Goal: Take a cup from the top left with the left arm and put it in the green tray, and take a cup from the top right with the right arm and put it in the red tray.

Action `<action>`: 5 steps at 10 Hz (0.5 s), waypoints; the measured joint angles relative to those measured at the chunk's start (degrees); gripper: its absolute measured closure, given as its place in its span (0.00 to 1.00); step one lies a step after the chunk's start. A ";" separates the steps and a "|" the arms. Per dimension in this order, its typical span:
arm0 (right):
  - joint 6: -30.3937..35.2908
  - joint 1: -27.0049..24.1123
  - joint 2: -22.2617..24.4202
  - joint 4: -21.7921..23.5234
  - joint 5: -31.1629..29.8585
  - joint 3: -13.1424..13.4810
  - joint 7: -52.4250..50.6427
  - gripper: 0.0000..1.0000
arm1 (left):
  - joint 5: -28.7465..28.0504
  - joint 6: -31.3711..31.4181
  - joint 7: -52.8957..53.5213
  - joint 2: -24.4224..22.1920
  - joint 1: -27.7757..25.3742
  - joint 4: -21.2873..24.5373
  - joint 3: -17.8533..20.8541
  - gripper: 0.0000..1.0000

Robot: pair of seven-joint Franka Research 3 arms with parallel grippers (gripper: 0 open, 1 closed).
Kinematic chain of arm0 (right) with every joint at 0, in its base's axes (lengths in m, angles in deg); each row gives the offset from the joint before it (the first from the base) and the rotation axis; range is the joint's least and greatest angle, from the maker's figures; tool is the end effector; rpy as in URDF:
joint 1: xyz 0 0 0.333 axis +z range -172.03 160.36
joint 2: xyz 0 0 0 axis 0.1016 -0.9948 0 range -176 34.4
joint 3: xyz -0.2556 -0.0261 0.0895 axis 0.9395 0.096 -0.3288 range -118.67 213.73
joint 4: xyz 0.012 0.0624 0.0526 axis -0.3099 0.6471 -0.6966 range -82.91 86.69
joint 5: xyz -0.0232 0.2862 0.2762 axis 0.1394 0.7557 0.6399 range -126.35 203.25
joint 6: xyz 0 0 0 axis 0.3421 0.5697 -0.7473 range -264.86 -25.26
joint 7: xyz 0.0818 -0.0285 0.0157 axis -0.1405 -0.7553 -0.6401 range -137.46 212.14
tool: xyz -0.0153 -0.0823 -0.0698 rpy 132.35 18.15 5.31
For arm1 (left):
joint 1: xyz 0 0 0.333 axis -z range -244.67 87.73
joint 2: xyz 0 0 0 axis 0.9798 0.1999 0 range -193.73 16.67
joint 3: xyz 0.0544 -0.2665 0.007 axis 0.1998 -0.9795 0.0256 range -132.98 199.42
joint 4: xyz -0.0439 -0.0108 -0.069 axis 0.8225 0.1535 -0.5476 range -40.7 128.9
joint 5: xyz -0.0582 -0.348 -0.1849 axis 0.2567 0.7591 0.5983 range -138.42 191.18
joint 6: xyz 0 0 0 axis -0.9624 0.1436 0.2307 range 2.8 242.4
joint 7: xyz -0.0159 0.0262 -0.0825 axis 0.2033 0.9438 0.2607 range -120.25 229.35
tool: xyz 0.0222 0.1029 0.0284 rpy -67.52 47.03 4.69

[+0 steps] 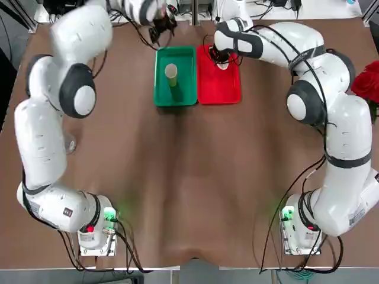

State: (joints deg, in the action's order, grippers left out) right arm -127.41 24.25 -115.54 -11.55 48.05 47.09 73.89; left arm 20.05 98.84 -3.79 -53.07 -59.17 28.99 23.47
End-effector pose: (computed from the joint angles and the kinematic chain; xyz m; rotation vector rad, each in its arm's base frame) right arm 0.6172 0.3692 0.2252 -2.9635 0.3036 0.0191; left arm 0.6450 -0.3246 0.3497 2.9244 0.7492 0.1929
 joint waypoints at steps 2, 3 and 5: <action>-1.27 0.75 -1.17 0.00 -0.44 0.01 0.00 0.97 | 0.83 -2.05 2.37 -2.70 -4.16 0.13 -0.08 0.00; -1.82 1.00 -1.58 0.00 -0.80 0.03 0.00 0.97 | 0.93 -3.42 5.03 -3.17 -6.24 0.19 -0.11 0.00; -2.15 1.12 -1.97 0.00 -0.87 0.09 0.00 0.93 | 1.16 -7.31 12.63 -3.88 -10.95 0.20 -0.15 0.00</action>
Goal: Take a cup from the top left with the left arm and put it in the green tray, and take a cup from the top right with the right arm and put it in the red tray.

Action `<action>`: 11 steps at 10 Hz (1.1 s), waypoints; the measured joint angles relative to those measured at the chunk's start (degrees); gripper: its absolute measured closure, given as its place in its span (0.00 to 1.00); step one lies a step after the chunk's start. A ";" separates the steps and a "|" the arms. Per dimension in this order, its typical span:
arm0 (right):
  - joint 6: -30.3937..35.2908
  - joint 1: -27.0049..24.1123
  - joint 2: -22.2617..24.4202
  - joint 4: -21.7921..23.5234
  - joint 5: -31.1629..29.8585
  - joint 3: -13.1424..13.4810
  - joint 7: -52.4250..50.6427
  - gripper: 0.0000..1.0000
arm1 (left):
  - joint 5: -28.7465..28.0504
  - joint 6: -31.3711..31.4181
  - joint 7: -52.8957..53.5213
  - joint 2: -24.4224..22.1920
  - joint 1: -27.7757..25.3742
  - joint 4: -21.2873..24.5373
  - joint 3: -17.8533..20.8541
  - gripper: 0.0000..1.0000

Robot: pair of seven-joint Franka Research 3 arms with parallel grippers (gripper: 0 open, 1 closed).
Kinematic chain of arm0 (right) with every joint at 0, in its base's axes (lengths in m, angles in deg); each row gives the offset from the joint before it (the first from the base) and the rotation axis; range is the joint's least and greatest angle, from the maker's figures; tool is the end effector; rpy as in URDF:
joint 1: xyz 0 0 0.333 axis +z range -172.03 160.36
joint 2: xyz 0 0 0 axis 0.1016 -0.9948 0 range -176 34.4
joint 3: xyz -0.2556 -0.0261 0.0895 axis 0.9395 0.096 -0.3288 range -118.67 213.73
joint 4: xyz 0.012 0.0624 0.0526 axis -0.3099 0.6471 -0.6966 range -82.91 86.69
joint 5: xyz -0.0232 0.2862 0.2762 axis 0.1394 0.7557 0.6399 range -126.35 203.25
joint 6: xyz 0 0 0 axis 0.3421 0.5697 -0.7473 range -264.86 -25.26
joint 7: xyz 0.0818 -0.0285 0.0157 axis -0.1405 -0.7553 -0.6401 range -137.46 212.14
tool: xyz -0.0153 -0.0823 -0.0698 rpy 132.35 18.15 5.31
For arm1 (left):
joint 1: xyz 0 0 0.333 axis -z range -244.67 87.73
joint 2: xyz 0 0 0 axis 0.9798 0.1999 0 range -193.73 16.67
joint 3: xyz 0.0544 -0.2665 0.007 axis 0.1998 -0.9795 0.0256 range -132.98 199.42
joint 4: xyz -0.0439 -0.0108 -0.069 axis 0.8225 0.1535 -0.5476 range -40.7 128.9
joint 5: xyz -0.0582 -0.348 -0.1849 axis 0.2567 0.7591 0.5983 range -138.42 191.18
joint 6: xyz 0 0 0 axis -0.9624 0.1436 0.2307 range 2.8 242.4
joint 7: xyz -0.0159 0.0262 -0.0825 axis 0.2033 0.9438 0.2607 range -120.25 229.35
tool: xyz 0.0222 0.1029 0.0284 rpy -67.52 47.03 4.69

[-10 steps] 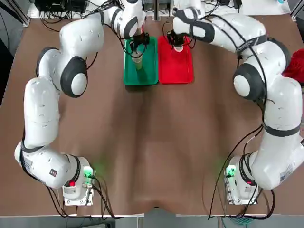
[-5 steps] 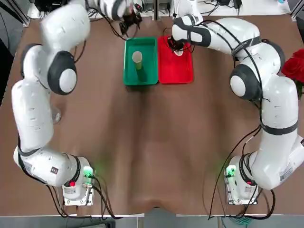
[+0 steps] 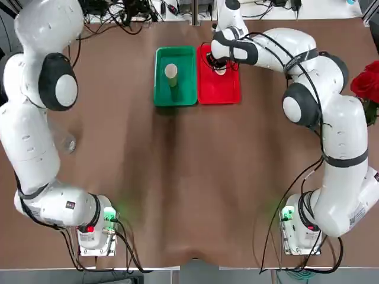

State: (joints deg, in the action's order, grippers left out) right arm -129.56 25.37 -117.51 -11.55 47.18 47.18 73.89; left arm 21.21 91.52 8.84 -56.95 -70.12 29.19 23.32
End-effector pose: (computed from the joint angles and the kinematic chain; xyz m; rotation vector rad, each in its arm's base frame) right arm 0.6108 0.3791 0.2040 -2.9788 0.2711 0.0035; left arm 0.6798 -0.1945 0.3830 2.9903 0.7272 0.1381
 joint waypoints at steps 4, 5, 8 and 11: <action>-0.02 0.03 -0.25 0.00 -0.06 0.06 -0.02 0.62 | 0.32 -6.75 11.23 -4.03 -6.23 0.01 -0.04 0.00; -0.02 0.03 -0.25 -0.03 -0.08 0.07 -0.03 0.46 | 0.32 -7.42 11.81 -5.10 -6.39 0.02 -0.04 0.00; 0.40 0.04 -0.24 -0.32 -0.10 0.08 -0.08 0.25 | 0.32 -9.03 11.85 -7.17 -6.27 0.08 -0.27 0.00; 9.25 0.05 0.06 -4.56 -0.10 0.10 -0.07 0.18 | 0.31 -12.30 11.85 -10.01 -6.11 0.08 -0.39 0.00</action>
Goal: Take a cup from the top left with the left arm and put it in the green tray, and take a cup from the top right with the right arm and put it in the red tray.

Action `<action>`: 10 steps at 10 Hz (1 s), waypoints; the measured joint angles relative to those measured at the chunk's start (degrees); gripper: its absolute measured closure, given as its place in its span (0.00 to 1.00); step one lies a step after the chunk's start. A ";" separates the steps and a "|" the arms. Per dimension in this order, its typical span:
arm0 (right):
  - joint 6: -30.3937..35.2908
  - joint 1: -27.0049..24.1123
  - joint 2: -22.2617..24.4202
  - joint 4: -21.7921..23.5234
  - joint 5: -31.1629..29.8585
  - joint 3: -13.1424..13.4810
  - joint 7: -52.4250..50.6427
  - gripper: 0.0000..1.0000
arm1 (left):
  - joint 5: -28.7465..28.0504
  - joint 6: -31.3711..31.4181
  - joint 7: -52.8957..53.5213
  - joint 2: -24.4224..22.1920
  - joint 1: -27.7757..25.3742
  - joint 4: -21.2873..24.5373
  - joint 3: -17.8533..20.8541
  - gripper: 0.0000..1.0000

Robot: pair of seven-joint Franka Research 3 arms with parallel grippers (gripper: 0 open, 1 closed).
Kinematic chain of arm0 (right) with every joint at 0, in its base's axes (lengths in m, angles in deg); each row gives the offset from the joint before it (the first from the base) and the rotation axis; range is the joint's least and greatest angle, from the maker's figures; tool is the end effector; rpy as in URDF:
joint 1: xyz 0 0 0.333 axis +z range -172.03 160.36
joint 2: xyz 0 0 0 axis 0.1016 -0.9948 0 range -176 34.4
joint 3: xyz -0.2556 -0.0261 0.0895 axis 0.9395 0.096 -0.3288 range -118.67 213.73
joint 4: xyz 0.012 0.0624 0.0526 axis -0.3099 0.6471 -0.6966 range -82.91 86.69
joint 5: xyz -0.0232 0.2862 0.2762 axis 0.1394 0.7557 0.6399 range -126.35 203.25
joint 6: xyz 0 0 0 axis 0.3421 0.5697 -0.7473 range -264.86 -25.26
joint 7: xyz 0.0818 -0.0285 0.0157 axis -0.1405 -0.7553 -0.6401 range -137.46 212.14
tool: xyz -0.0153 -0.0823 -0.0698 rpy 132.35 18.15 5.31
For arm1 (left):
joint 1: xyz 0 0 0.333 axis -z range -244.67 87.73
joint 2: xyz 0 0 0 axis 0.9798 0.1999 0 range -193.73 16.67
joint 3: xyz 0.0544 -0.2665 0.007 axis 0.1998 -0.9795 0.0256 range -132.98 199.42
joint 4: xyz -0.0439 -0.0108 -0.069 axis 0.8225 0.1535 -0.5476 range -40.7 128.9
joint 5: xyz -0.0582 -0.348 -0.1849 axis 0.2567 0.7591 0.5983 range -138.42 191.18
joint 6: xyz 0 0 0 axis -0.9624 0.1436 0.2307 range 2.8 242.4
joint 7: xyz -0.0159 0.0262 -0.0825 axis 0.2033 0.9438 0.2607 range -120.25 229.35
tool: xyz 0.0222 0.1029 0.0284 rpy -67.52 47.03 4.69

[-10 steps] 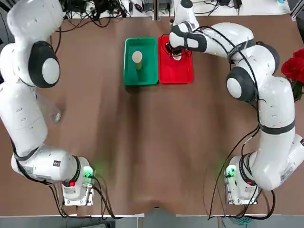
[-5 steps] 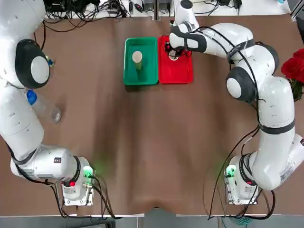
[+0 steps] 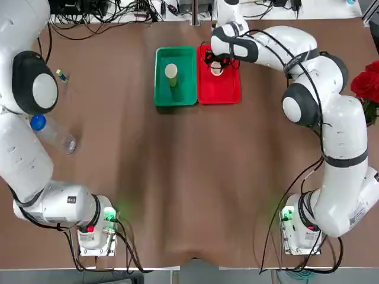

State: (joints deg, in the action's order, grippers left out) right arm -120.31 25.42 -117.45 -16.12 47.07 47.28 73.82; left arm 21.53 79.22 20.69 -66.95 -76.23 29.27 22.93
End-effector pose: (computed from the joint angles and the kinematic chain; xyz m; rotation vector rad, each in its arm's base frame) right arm 0.6117 0.3829 0.2271 -3.0178 0.2481 0.1106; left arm 0.6572 -0.1198 0.4809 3.0769 0.5796 0.1043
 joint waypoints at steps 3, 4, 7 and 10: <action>4.35 0.04 0.70 -2.16 0.02 -0.09 0.20 0.14 | 0.00 -0.57 0.00 -1.23 0.07 0.08 -0.04 0.00; 7.31 -0.02 0.91 -3.17 0.01 -0.02 0.25 0.14 | 0.00 -1.38 0.00 -1.75 0.07 0.08 -0.04 0.00; 22.28 -2.71 1.85 -10.03 -0.08 1.36 0.34 0.13 | 0.00 -5.99 0.92 -5.42 0.22 0.09 -0.93 0.00; 32.43 -10.19 7.26 -14.56 -3.25 1.61 -3.33 0.13 | 0.00 -11.79 9.76 -11.44 0.40 0.92 -1.26 0.00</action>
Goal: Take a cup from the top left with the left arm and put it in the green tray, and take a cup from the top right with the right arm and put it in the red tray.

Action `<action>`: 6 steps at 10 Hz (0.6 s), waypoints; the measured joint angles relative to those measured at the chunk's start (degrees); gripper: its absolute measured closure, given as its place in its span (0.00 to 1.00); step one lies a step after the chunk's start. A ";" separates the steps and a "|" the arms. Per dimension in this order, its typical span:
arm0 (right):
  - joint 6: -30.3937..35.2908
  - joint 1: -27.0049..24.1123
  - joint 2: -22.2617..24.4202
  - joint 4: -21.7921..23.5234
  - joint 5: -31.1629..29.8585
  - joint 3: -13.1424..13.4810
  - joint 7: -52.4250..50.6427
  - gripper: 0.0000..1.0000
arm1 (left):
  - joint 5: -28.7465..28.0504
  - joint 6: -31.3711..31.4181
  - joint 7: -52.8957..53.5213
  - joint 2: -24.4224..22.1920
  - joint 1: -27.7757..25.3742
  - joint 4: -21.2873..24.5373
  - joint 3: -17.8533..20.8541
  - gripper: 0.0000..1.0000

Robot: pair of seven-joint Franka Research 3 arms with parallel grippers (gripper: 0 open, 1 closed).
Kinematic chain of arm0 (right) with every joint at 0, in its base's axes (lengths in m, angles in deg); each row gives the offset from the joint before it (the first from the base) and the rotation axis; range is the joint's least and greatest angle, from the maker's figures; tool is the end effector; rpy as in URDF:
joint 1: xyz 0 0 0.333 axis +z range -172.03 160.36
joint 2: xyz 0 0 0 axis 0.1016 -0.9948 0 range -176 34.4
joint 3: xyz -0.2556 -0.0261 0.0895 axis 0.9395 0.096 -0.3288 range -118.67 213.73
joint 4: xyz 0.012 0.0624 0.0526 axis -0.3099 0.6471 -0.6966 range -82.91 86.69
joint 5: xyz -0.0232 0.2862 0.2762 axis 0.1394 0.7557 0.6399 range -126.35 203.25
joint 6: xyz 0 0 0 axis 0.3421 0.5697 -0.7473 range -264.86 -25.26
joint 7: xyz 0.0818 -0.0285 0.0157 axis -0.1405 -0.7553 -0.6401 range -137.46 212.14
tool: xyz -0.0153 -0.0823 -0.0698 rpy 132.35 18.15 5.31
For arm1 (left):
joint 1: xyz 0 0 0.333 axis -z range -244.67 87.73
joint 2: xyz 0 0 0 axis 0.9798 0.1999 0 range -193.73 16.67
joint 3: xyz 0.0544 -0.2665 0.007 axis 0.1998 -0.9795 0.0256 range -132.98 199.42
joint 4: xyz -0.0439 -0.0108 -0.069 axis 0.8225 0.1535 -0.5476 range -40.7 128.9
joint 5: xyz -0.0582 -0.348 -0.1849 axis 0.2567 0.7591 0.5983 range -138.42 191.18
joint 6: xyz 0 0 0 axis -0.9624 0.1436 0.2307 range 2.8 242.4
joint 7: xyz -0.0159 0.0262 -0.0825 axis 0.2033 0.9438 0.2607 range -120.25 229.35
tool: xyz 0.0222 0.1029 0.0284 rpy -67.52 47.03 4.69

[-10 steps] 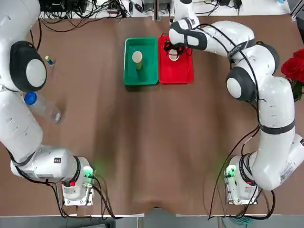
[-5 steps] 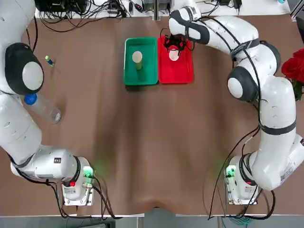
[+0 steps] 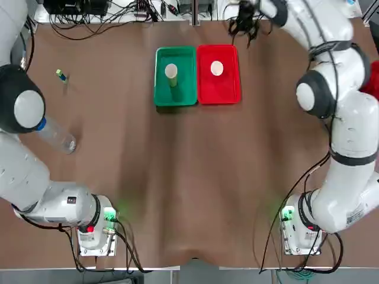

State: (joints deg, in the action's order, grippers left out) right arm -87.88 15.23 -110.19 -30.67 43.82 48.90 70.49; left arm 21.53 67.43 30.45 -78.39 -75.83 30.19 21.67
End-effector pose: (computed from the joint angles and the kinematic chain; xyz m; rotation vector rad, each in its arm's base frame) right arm 0.6547 0.2505 0.3933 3.0930 -0.3665 -0.3109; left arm 0.5926 -0.1293 0.5805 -3.0945 -0.2772 -0.0840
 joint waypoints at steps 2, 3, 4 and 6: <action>2.53 -4.34 6.33 -0.18 -3.09 0.05 -0.43 0.13 | 0.13 -1.60 7.89 -3.09 -0.47 1.73 0.70 0.00; 3.69 -6.73 8.34 -0.14 -3.38 0.04 -1.18 0.13 | 1.59 -1.70 10.36 -4.02 -1.10 2.63 1.67 0.00; 4.26 -9.05 9.58 -0.09 -3.42 0.04 -2.69 0.13 | 3.94 -1.70 11.86 -4.61 -1.11 3.28 3.79 0.00; 4.67 -12.64 10.93 -0.03 -3.51 0.03 -4.24 0.11 | 6.02 -1.71 13.12 -5.85 -1.10 4.30 6.84 0.00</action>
State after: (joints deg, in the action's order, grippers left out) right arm -83.20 2.59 -99.26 -30.70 40.31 48.92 66.25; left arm 27.54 65.72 43.57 -84.24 -76.93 34.49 28.51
